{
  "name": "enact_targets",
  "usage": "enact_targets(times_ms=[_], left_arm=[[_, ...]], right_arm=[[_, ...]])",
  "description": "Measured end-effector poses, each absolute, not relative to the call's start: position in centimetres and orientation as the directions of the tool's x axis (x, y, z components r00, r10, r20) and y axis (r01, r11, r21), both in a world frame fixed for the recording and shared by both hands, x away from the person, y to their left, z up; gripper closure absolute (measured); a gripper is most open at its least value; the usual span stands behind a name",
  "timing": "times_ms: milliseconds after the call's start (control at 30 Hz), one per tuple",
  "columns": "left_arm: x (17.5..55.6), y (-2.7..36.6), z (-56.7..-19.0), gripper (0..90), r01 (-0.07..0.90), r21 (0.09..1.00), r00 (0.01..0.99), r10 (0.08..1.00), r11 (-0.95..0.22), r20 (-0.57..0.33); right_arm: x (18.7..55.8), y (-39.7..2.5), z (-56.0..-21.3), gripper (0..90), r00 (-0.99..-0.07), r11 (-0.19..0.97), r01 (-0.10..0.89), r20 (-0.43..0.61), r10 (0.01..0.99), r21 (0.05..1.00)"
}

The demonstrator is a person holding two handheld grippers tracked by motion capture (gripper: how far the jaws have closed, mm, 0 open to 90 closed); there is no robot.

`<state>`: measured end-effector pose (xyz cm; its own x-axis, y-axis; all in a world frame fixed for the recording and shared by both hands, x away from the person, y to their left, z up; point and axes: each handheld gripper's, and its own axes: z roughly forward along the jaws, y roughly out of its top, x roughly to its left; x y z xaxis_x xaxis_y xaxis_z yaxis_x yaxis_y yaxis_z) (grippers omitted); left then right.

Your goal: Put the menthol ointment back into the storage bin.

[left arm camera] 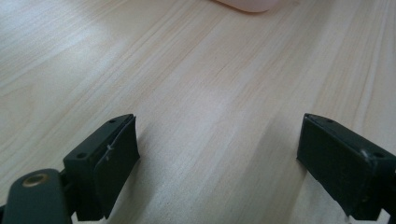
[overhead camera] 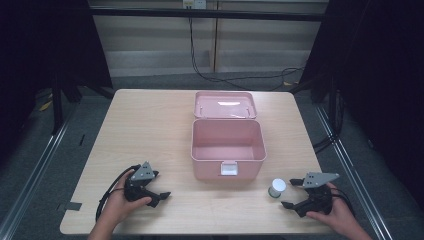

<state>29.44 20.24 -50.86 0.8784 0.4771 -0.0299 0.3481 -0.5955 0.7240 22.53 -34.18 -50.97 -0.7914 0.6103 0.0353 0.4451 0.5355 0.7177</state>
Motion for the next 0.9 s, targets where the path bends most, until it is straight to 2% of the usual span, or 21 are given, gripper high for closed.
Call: enact_targets(times_ms=[400,567,900], left_arm=[[29.4,20.2,-50.9,11.9,0.350,0.724,0.878,0.479,-0.594,-0.032],[29.4,20.2,-50.9,11.9,0.350,0.724,0.878,0.478,-0.594,-0.032],[29.4,20.2,-50.9,11.9,0.350,0.724,0.878,0.478,-0.594,-0.032]], right_arm=[[23.7,-33.4,-49.3,19.9,-0.786,0.605,0.530,0.077,0.613,0.594],[24.2,-32.6,-48.3,22.2,-0.811,0.655,0.532,0.101,0.576,0.537],[25.6,-31.4,-45.7,27.7,-0.808,0.693,0.556,0.101,0.581,0.459]])
